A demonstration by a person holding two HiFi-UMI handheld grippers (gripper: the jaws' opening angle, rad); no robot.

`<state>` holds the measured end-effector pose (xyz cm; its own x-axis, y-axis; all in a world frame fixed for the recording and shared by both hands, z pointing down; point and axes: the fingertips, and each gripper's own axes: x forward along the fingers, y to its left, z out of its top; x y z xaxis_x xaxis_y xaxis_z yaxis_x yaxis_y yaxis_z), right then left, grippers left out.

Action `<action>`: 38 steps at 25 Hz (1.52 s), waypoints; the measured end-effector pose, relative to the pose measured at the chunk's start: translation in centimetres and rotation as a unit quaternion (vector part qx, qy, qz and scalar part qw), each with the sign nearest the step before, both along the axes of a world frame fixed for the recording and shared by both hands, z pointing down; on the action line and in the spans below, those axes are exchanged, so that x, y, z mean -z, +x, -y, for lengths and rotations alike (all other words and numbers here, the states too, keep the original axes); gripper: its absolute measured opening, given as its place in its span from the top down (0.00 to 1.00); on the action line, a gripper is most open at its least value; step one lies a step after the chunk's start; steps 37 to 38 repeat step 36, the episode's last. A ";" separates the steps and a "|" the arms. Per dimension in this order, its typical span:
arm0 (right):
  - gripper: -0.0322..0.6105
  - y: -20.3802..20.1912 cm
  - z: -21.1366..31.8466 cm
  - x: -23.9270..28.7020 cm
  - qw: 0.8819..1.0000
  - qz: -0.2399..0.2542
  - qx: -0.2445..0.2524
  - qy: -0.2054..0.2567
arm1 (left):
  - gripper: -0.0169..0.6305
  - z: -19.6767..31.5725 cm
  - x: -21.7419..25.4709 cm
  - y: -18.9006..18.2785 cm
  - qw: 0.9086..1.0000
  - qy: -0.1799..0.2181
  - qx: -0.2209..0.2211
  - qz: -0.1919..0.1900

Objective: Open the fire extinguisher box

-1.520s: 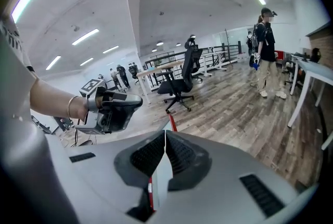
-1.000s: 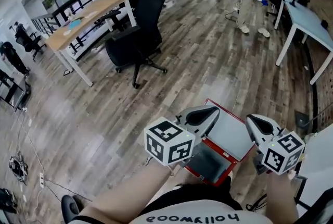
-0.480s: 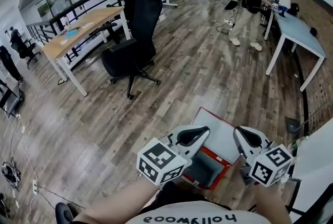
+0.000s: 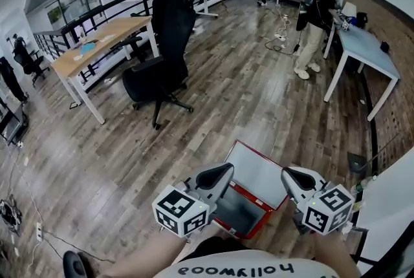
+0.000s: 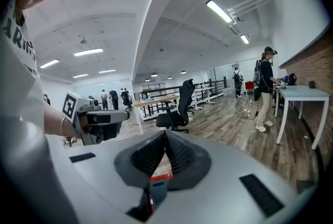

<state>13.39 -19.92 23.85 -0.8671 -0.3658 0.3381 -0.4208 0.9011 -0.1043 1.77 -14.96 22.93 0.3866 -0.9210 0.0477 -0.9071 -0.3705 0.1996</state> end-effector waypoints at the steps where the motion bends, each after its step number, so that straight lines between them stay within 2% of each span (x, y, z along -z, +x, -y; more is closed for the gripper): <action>1: 0.93 0.3 0.0 -0.3 1.000 -0.002 -0.001 -0.003 | 0.95 0.1 -0.1 0.5 1.000 -0.002 -0.002 0.001; 8: 0.93 1.0 -0.4 -1.5 1.000 -0.001 0.003 -0.007 | 0.95 -0.3 -1.0 1.4 1.000 -0.017 -0.004 -0.009; 19: 0.94 0.3 -0.6 -1.7 1.000 0.002 0.016 -0.003 | 0.95 -0.8 -1.7 -0.8 0.999 -0.027 0.026 -0.015; 23: 0.94 0.1 -0.6 -1.9 1.000 0.004 0.012 -0.003 | 0.95 -0.9 -2.0 -0.8 0.999 -0.029 0.023 -0.004; 38: 0.94 -0.3 -1.1 -2.4 1.000 0.000 0.004 -0.003 | 0.95 -1.3 -2.9 -1.6 0.999 -0.032 0.022 -0.016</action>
